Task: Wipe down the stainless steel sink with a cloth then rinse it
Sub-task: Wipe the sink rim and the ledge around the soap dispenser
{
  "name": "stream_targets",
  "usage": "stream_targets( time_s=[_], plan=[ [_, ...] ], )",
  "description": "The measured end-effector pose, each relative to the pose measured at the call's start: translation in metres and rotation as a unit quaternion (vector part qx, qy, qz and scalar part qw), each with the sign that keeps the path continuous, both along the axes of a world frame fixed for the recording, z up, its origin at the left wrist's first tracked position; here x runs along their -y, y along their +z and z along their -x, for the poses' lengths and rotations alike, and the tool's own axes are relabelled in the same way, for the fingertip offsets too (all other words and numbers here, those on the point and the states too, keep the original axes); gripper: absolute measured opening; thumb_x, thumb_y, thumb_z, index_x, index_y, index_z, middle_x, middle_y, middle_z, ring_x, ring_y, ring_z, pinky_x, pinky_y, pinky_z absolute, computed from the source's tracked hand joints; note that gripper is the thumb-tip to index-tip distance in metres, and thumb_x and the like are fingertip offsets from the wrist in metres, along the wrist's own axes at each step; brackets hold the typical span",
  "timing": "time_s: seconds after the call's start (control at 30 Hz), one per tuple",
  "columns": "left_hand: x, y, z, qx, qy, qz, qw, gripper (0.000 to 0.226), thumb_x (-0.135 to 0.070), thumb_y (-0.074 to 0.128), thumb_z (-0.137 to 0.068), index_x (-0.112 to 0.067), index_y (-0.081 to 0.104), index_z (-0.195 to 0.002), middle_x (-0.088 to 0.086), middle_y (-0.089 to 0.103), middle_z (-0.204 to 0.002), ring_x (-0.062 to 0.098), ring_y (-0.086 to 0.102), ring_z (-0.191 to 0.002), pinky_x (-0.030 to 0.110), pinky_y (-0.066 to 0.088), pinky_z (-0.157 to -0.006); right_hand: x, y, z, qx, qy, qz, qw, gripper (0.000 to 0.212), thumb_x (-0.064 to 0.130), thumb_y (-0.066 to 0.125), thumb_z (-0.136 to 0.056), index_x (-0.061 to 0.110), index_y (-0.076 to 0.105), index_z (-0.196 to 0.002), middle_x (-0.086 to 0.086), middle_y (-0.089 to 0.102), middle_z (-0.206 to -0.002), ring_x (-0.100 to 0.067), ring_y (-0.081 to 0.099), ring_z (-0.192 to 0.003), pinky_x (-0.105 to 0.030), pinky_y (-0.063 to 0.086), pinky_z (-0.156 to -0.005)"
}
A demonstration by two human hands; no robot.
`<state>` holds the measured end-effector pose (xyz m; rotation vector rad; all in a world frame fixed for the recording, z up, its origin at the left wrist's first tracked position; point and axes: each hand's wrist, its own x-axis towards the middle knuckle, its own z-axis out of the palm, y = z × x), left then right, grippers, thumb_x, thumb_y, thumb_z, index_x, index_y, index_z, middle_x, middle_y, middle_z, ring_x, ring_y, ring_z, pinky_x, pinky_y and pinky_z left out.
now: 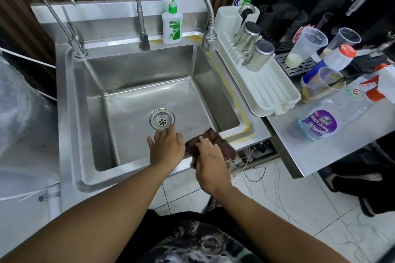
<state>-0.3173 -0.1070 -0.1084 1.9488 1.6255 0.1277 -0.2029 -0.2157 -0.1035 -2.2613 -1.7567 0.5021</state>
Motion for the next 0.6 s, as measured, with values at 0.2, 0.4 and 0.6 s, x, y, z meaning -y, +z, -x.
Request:
stream_targets(
  time_s=[0.2, 0.4, 0.6],
  plan=[
    [0.002, 0.004, -0.042, 0.014, -0.004, 0.019, 1.000, 0.040, -0.036, 0.026, -0.104, -0.017, 0.049, -0.131, 0.010, 0.057, -0.134, 0.030, 0.040, -0.134, 0.059, 0.012, -0.118, 0.018, 0.009, -0.069, 0.115, -0.070, -0.013, 0.991, 0.049, 0.023, 0.064, -0.074, 0.034, 0.070, -0.121, -0.012, 0.060, -0.127, -0.039, 0.055, -0.115, -0.047, 0.045, -0.085],
    [0.010, -0.001, -0.050, -0.009, -0.017, -0.019, 1.000, 0.044, -0.044, 0.022, -0.104, -0.020, 0.048, -0.130, 0.005, 0.057, -0.135, 0.026, 0.036, -0.137, 0.060, 0.013, -0.118, -0.005, 0.013, -0.123, 0.041, -0.180, 0.009, 0.983, 0.053, 0.039, 0.031, -0.083, 0.013, 0.070, -0.109, -0.010, 0.062, -0.127, -0.035, 0.049, -0.121, -0.050, 0.040, -0.106],
    [0.009, 0.003, -0.051, 0.013, 0.011, -0.037, 0.999, 0.046, -0.044, 0.021, -0.106, -0.021, 0.046, -0.135, 0.005, 0.055, -0.140, 0.027, 0.036, -0.139, 0.058, 0.015, -0.117, -0.006, -0.002, -0.034, -0.006, -0.114, -0.055, 0.992, 0.025, 0.038, 0.049, -0.098, 0.016, 0.060, -0.097, -0.005, 0.062, -0.134, -0.029, 0.047, -0.133, -0.055, 0.024, -0.118]
  ],
)
